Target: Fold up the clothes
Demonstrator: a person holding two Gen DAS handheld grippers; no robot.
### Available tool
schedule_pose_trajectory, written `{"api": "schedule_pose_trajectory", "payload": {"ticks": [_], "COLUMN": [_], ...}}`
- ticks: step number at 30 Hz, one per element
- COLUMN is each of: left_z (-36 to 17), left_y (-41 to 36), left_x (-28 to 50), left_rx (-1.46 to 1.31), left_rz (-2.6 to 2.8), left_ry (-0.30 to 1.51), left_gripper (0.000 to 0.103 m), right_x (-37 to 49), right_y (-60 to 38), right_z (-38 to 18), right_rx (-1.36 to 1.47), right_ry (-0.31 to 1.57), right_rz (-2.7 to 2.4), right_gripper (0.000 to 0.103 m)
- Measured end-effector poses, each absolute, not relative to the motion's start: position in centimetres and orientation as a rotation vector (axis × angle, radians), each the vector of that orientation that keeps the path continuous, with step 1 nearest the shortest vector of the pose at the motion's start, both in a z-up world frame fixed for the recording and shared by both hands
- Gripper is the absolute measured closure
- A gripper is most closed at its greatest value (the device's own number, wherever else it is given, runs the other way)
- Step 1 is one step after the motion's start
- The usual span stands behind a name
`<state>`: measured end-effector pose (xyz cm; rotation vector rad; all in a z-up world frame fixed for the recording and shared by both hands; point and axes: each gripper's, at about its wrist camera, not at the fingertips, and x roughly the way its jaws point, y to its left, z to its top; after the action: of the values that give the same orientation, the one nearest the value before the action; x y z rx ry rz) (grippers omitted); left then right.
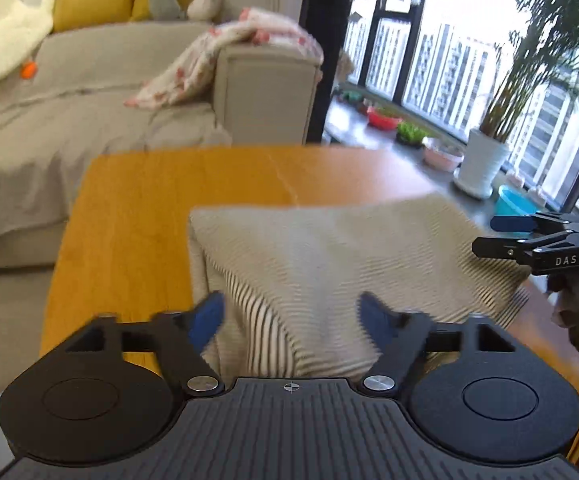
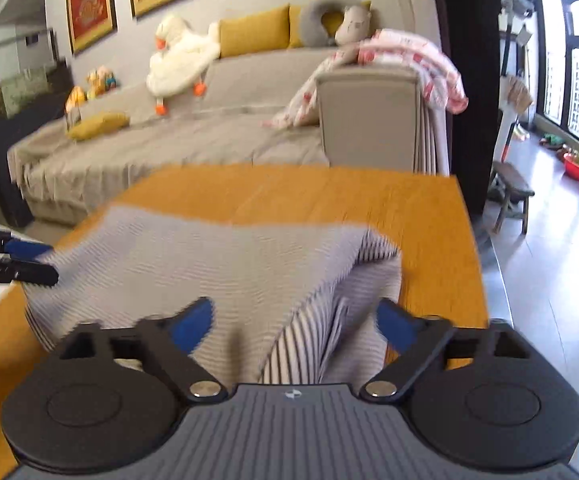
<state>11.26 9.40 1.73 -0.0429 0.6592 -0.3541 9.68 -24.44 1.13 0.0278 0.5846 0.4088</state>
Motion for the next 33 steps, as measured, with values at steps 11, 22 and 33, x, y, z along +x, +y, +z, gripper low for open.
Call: {"api": "schedule_pose_trajectory", "payload": {"ticks": [11,22,33], "left_z": [-2.3,-3.5,-0.7], "left_y": [7.4,7.9,8.5], "left_x": [13.9,21.4,19.1], "left_rx": [-0.314,-0.237,-0.209], "left_rz": [-0.568,-0.511,-0.414], "left_ry": [0.833,0.712,0.697], "left_gripper": [0.0,0.0,0.0], "right_x": [13.7,9.2,8.5], "right_y": [-24.2,-21.9,-18.8], "right_z": [-0.6,-2.1,2.6], "right_rx": [0.402,0.498,0.025], "right_ry": [0.68,0.712,0.588], "right_rz": [0.544,0.543,0.501], "right_gripper": [0.0,0.0,0.0]}}
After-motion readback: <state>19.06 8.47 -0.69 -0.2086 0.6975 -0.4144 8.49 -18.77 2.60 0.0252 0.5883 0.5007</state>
